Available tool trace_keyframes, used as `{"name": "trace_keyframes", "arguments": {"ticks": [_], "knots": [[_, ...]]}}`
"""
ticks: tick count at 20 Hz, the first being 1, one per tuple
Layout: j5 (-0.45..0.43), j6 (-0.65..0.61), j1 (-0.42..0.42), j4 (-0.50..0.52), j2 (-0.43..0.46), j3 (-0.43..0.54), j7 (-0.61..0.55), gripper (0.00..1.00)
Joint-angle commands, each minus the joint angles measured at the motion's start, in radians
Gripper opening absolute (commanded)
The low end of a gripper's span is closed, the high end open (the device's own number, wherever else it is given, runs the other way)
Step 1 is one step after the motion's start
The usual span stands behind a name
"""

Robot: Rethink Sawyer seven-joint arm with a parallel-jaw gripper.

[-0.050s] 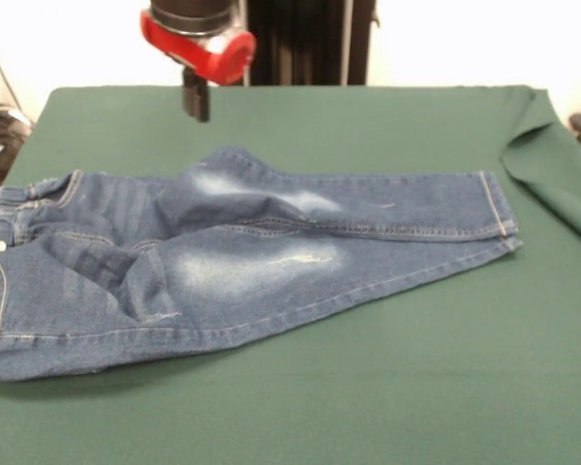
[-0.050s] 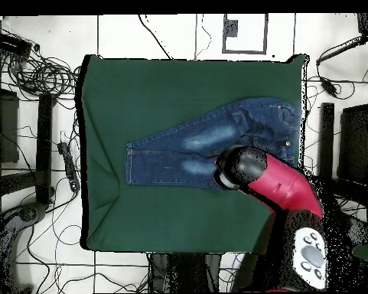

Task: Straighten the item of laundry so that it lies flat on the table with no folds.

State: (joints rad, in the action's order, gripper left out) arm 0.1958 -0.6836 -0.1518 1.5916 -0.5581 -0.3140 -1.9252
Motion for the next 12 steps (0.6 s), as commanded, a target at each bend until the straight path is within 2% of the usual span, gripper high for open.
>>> {"name": "trace_keyframes", "arguments": {"ticks": [1,6,12], "knots": [[0.085,-0.063,0.082,0.012,0.081,0.008,-0.378,0.0],[0.11,-0.038,0.121,0.031,0.087,0.005,-0.448,0.0],[0.134,0.041,0.133,0.072,0.101,0.037,-0.472,0.0]]}}
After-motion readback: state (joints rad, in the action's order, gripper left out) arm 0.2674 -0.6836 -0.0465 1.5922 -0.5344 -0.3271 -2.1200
